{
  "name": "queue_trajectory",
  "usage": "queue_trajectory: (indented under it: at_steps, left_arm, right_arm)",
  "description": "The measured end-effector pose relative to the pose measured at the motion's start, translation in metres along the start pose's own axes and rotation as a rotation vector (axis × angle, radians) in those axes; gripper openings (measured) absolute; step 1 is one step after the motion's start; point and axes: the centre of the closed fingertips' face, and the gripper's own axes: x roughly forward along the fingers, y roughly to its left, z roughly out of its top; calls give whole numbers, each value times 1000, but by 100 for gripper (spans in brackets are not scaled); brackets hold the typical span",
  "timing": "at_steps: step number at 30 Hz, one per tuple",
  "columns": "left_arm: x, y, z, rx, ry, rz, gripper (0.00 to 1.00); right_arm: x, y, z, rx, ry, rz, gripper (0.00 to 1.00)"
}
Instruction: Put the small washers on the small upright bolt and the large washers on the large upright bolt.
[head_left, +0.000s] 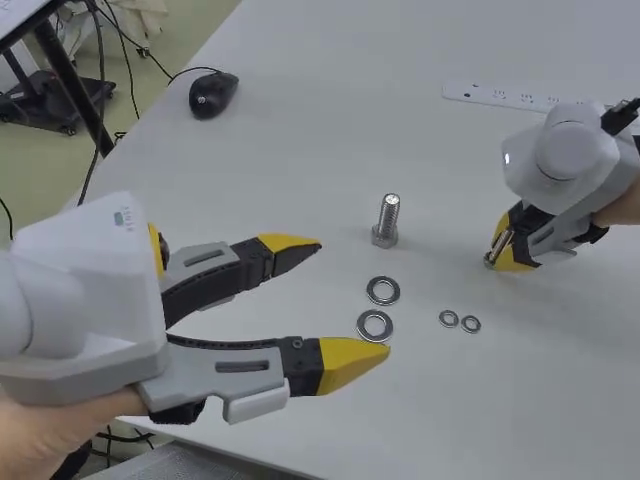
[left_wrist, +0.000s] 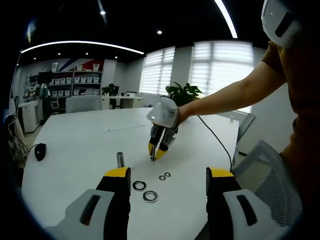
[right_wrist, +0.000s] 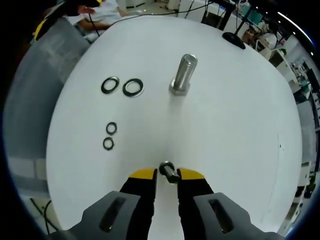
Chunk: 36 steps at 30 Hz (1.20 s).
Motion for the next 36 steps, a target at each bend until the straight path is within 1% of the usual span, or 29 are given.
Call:
queue_trajectory:
  at_steps: [3,5,6,9,11,13,16,21,24,30,36]
  left_arm:
    - [0,-1,-1,1,5,-1,60]
    - [0,-2,-1,2,6,-3,60]
    - [0,-3,-1,3,5,-3,60]
    - [0,-3,0,6,3,-3,60]
    - [0,-5,2,11,-1,-3,60]
    - [-1,-6,2,15,-1,-5,60]
    - [-1,-8,4,19,0,-7,60]
    - [-3,-14,10,39,-9,-9,60]
    - [-5,-17,12,49,-15,-10,60]
    - [-8,-25,15,65,-18,-12,60]
    - [-13,-29,15,79,-19,-4,60]
  right_arm:
    - [-3,2,0,5,-2,-1,16]
    - [-6,2,0,3,-5,-10,16]
    - [-7,0,-3,11,-5,-10,16]
    - [-12,1,-4,14,-9,-19,16]
    - [-16,2,-4,18,-10,-23,16]
    - [-16,4,-10,27,-10,-23,16]
    - [-23,8,-8,36,-19,-31,17]
    - [-34,20,-5,42,-25,-35,17]
    - [-36,29,1,56,-49,-28,17]
    - [-33,52,8,58,-64,-13,17]
    - [-30,65,12,52,-72,-4,17]
